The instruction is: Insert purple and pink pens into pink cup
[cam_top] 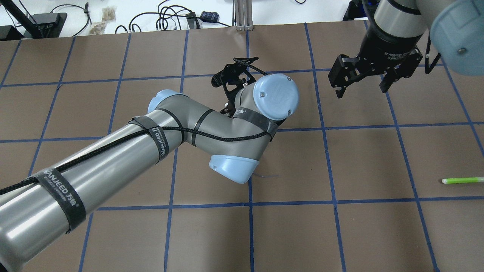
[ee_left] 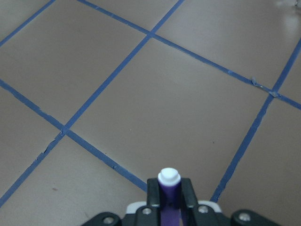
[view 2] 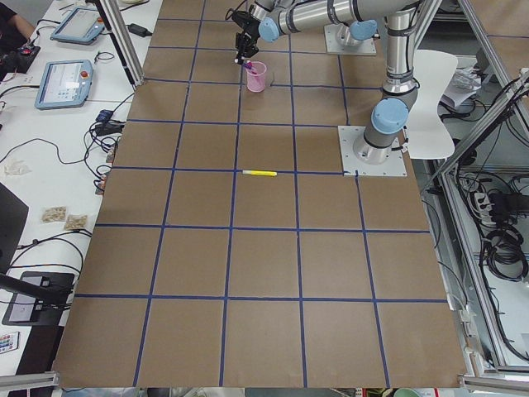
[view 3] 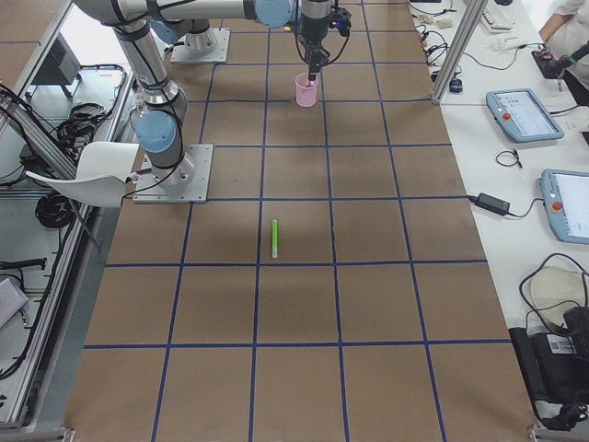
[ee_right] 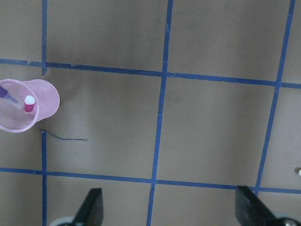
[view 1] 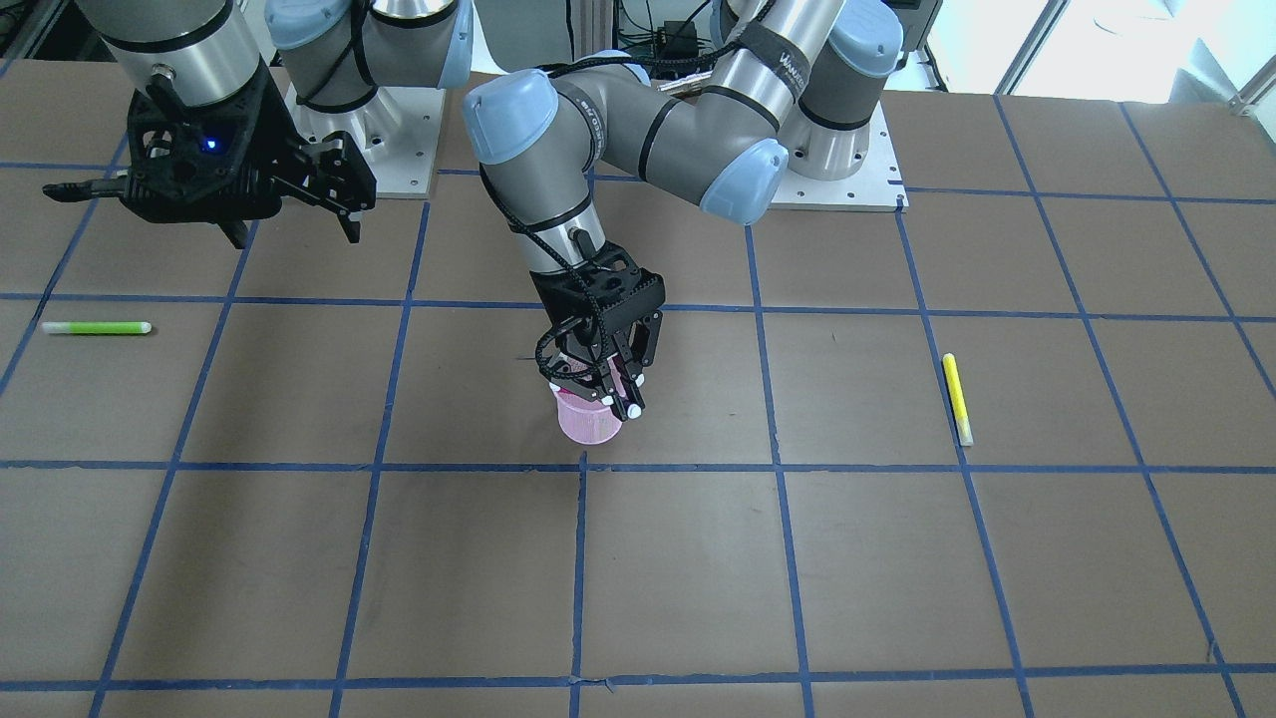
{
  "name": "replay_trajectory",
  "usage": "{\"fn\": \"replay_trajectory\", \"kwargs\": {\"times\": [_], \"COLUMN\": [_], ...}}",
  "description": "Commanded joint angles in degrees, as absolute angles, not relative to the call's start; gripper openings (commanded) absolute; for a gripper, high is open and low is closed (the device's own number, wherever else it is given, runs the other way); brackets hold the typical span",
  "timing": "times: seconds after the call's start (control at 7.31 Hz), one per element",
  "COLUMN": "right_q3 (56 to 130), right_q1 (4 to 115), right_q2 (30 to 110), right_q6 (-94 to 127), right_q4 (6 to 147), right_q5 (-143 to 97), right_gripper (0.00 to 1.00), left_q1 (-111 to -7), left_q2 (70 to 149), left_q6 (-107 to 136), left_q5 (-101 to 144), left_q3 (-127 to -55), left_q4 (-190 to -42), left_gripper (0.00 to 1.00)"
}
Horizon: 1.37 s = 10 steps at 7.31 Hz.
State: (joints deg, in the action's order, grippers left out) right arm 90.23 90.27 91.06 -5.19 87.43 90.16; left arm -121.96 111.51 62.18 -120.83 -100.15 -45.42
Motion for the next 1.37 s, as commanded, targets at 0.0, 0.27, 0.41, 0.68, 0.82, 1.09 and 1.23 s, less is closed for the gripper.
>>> {"fn": "replay_trajectory", "kwargs": {"times": [0.0,0.27,0.41,0.68,0.82,1.09,1.23], "right_q3": [90.3,90.3,90.3,90.3,90.3,90.3,90.3], "right_q1": [90.3,90.3,90.2,90.1,90.1,90.1,90.2], "right_q2": [91.1,91.0,91.0,91.0,91.0,91.0,91.0], "right_q6": [-5.2,-5.2,-5.3,-5.4,-5.4,-5.2,-5.3], "right_q4": [87.5,87.5,87.5,87.5,87.5,87.3,87.4], "right_q5": [90.2,90.2,90.2,90.2,90.2,90.2,90.2], "right_gripper": [1.0,1.0,1.0,1.0,1.0,1.0,1.0], "left_q1": [-122.9,-123.2,-123.2,-122.0,-118.4,-109.9,-105.0], "left_q2": [111.7,111.4,111.4,108.9,108.3,105.9,104.3], "left_q6": [61.1,60.9,60.8,48.5,39.1,26.9,18.3], "left_q5": [-120.7,-120.5,-120.5,-118.1,-117.6,-107.5,-103.7], "left_q3": [-100.2,-100.1,-100.1,-99.1,-99.1,-98.4,-97.4], "left_q4": [-45.4,-45.4,-45.4,-45.9,-46.6,-50.5,-55.7], "left_gripper": [0.49,1.0,1.0,1.0,1.0,1.0,1.0]}}
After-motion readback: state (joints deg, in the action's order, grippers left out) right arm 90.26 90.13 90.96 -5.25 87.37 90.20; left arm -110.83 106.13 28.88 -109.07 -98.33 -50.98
